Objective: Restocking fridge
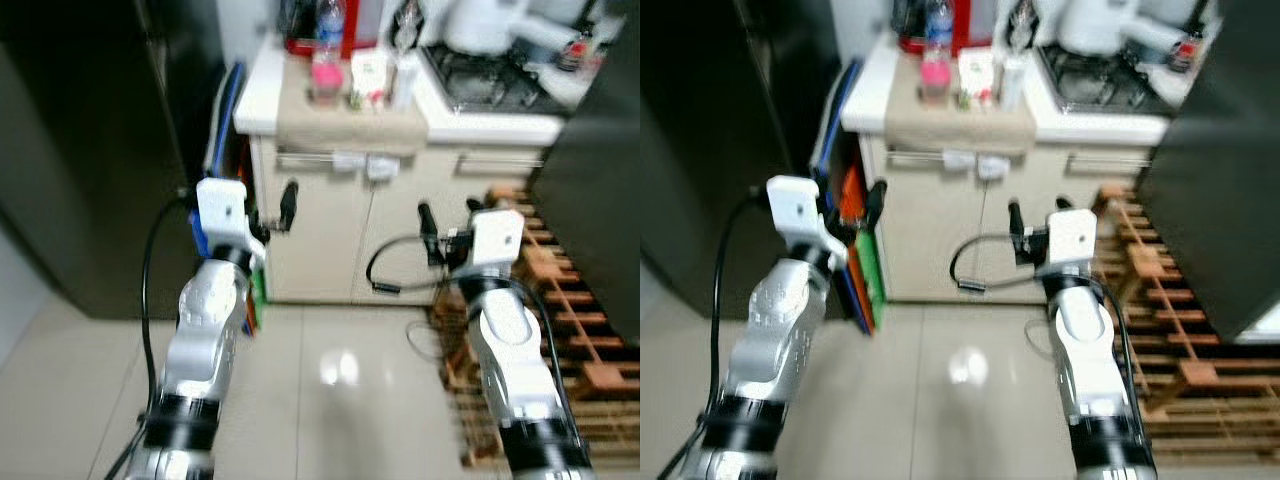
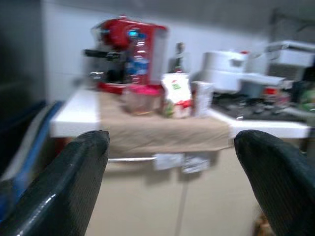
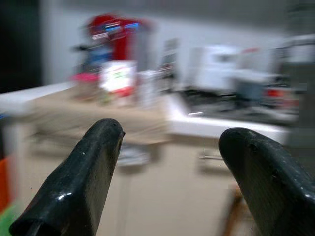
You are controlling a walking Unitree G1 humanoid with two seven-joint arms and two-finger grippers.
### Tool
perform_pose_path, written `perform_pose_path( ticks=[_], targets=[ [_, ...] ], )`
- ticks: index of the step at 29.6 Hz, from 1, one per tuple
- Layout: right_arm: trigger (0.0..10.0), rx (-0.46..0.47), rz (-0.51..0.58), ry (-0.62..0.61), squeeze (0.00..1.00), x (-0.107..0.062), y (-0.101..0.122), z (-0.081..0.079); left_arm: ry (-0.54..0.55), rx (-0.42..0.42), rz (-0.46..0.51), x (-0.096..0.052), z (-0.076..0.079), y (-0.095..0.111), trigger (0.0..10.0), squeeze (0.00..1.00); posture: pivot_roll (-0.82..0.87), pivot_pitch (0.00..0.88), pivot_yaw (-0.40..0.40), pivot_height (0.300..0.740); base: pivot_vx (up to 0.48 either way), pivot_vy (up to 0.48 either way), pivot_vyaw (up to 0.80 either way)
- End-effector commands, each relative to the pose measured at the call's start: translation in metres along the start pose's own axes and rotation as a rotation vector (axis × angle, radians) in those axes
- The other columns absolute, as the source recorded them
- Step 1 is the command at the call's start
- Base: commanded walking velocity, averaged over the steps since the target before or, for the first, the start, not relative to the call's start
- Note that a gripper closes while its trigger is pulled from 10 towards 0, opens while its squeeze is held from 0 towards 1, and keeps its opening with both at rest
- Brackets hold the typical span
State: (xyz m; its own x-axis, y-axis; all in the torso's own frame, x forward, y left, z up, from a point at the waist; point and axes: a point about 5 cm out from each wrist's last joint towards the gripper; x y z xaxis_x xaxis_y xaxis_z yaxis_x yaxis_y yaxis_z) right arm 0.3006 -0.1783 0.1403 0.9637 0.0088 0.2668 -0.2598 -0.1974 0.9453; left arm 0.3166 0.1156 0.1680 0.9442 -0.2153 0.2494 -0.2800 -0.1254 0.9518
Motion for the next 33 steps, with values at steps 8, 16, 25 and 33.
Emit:
perform_pose_path(
  ticks=[8, 16, 25, 33],
  targets=[
    [10.0, -0.015, 0.055, 0.013, 0.0, 0.008, 0.011, -0.005, -0.044, 0.015, 0.159, 0.014, 0.004, 0.038, 10.0, 0.0, -0.08, 0.0, 0.009, 0.74, 0.48, 0.0, 0.0],
    [10.0, -0.003, 0.016, 0.035, 0.0, 0.006, 0.003, -0.01, -0.011, -0.052, 0.053, 0.011, 0.002, 0.017, 10.0, 0.0, -0.07, 0.0, 0.004, 0.74, 0.48, 0.0, 0.0],
    [10.0, -0.018, 0.036, 0.048, 0.0, 0.008, 0.007, -0.011, -0.033, -0.027, 0.069, 0.013, 0.006, 0.02, 10.0, 0.0, -0.07, 0.0, 0.002, 0.74, 0.48, 0.0, 0.0],
    [10.0, -0.025, 0.049, 0.043, 0.0, 0.008, 0.009, -0.009, -0.052, -0.02, 0.065, 0.015, 0.008, 0.02, 10.0, 0.0, -0.07, 0.0, 0.006, 0.74, 0.48, 0.0, 0.0]
  ],
)
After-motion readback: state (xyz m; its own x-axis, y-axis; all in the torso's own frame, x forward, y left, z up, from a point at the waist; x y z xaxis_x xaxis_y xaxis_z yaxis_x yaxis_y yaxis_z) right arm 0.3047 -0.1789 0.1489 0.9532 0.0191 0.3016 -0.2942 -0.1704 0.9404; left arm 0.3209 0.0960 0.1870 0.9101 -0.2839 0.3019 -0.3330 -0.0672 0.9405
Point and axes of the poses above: a point about 5 cm out from each wrist's last joint towards the gripper, its own x axis pointing out of the wrist towards the gripper, its own y axis along the axis of the wrist's last joint, z = x × y, and after that the axes turned 15 degrees about x, right-handed
